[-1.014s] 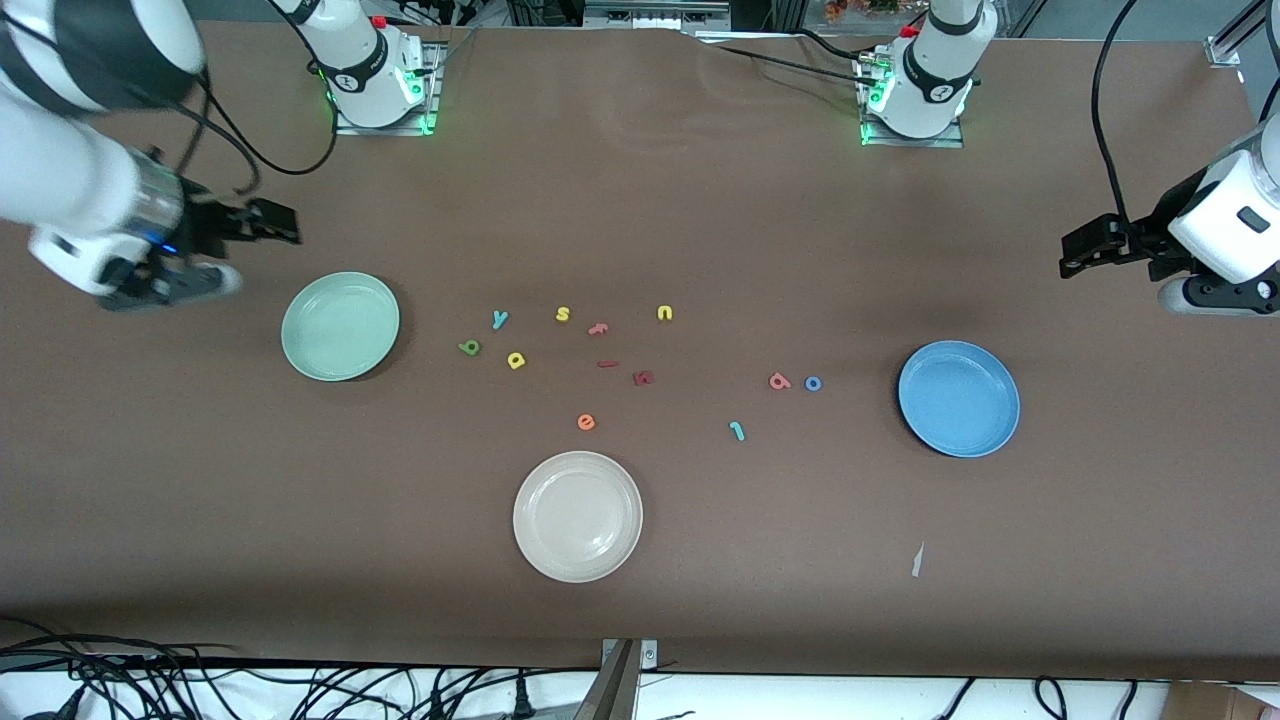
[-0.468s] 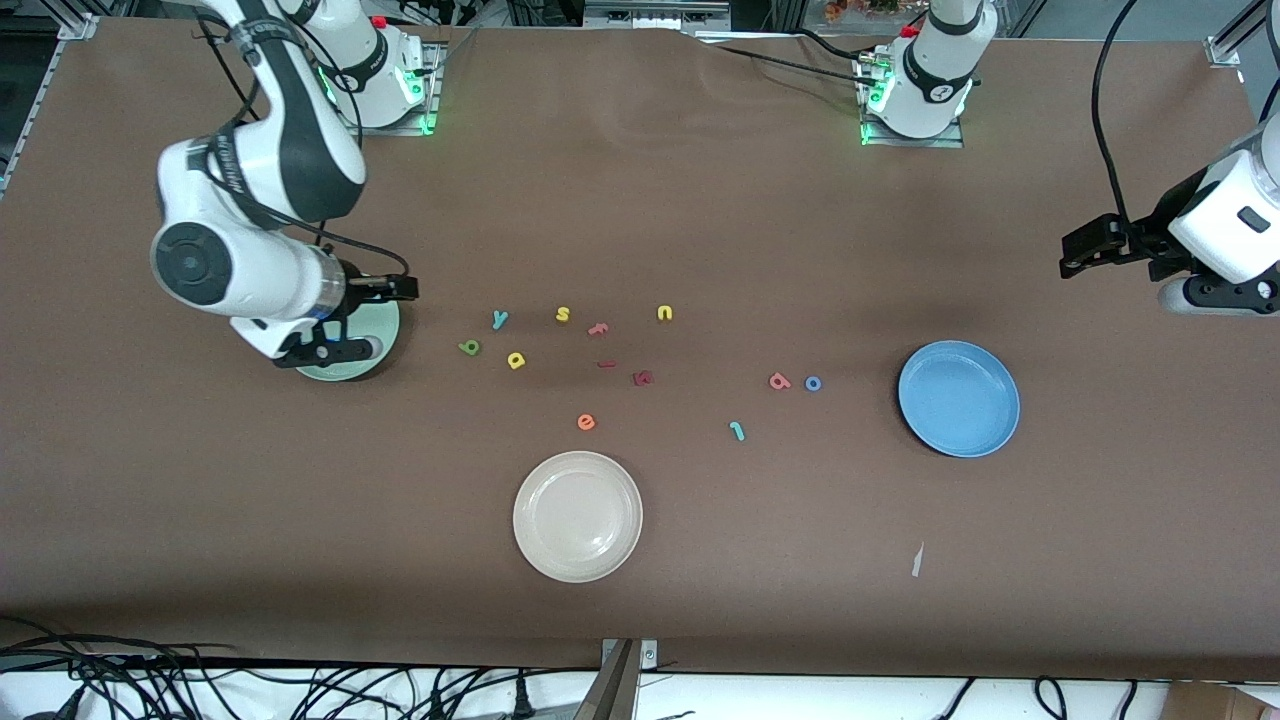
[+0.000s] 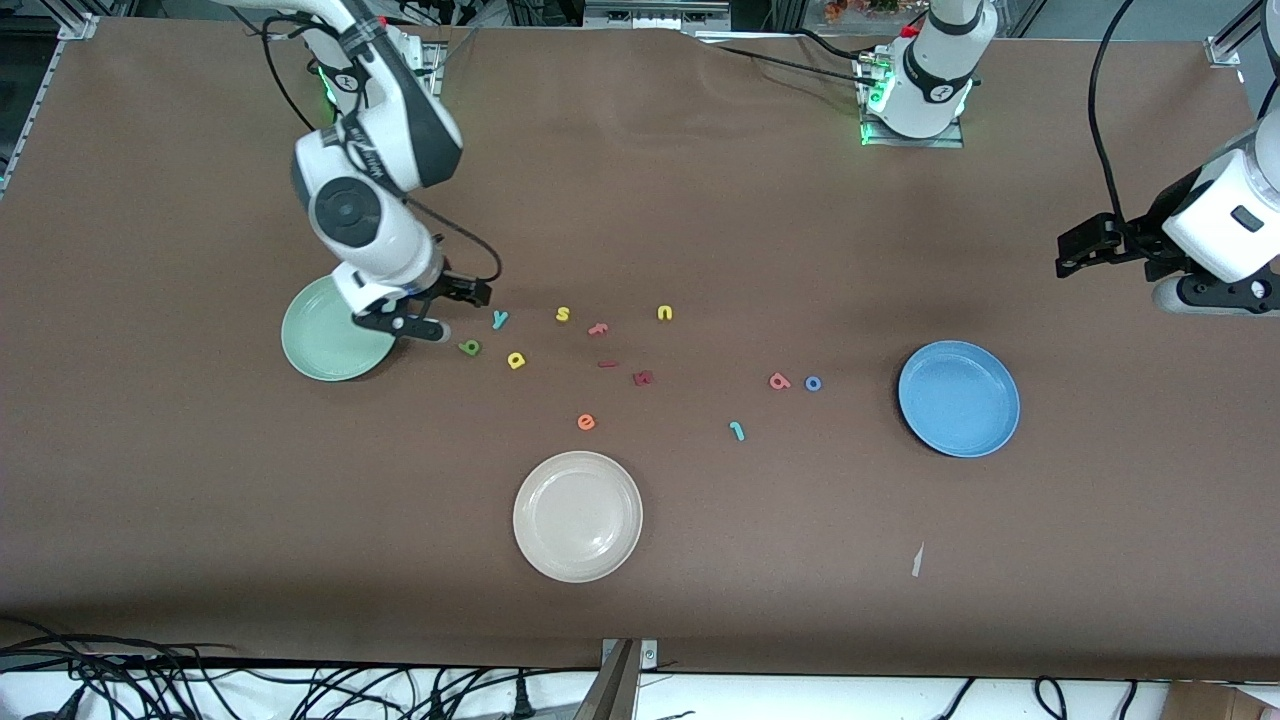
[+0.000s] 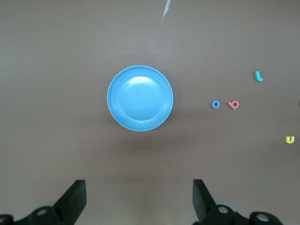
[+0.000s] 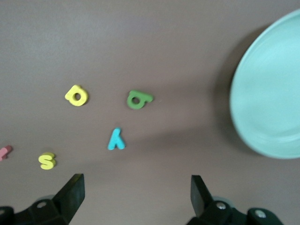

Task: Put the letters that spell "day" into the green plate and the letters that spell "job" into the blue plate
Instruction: 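Move the right gripper toward the cyan y beside the green plate, then grasp the cyan y with the right gripper while the left gripper reaches the o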

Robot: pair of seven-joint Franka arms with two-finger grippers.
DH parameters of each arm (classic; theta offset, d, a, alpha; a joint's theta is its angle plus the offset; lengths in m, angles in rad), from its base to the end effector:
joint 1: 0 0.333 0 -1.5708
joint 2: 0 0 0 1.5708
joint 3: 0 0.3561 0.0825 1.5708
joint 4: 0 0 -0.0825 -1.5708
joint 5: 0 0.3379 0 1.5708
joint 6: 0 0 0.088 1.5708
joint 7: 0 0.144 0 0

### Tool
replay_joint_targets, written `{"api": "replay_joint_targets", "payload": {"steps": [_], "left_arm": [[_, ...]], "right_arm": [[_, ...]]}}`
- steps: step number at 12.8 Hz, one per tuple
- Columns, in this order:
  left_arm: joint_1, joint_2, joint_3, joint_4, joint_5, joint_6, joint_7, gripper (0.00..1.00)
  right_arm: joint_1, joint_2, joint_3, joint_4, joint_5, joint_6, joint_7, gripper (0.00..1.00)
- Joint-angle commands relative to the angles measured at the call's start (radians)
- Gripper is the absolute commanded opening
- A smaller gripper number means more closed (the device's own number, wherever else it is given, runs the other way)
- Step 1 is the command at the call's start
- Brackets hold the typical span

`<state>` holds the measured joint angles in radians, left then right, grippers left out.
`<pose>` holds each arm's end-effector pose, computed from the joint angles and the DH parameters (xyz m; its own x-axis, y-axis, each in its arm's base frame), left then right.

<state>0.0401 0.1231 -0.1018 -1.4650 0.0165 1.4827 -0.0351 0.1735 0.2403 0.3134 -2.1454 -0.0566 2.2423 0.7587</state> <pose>0.5364 -0.0269 0.6008 0.9942 -0.0254 -0.1044 -0.0263 -0.9996 -0.0077 0.4658 0.2389 0.3206 0.9644 -0.2371 -0.1174 -0.2309 -0.9709 0.0643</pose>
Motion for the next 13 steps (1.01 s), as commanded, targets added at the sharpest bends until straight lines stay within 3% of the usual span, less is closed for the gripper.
{"api": "replay_joint_targets", "payload": {"steps": [1, 3, 6, 11, 13], "left_arm": [[0.0, 0.003, 0.002, -0.001, -0.024, 0.011, 0.001, 1.0], [-0.005, 0.004, -0.002, -0.003, -0.045, 0.059, 0.006, 1.0], [-0.055, 0.018, -0.032, -0.02, -0.059, 0.109, 0.004, 1.0], [-0.183, 0.179, -0.024, -0.061, -0.015, 0.182, 0.004, 1.0], [-0.186, 0.216, -0.024, -0.061, -0.015, 0.247, 0.004, 1.0]], "right_arm": [[0.012, -0.007, 0.006, -0.06, -0.032, 0.072, 0.102, 1.0], [0.012, 0.017, 0.004, -0.111, -0.032, 0.187, 0.137, 1.0], [0.014, 0.069, 0.004, -0.113, -0.032, 0.25, 0.183, 0.99], [0.041, 0.146, 0.001, -0.103, -0.043, 0.329, 0.224, 0.92], [0.049, 0.169, 0.0, -0.102, -0.11, 0.335, 0.27, 0.87]]}}
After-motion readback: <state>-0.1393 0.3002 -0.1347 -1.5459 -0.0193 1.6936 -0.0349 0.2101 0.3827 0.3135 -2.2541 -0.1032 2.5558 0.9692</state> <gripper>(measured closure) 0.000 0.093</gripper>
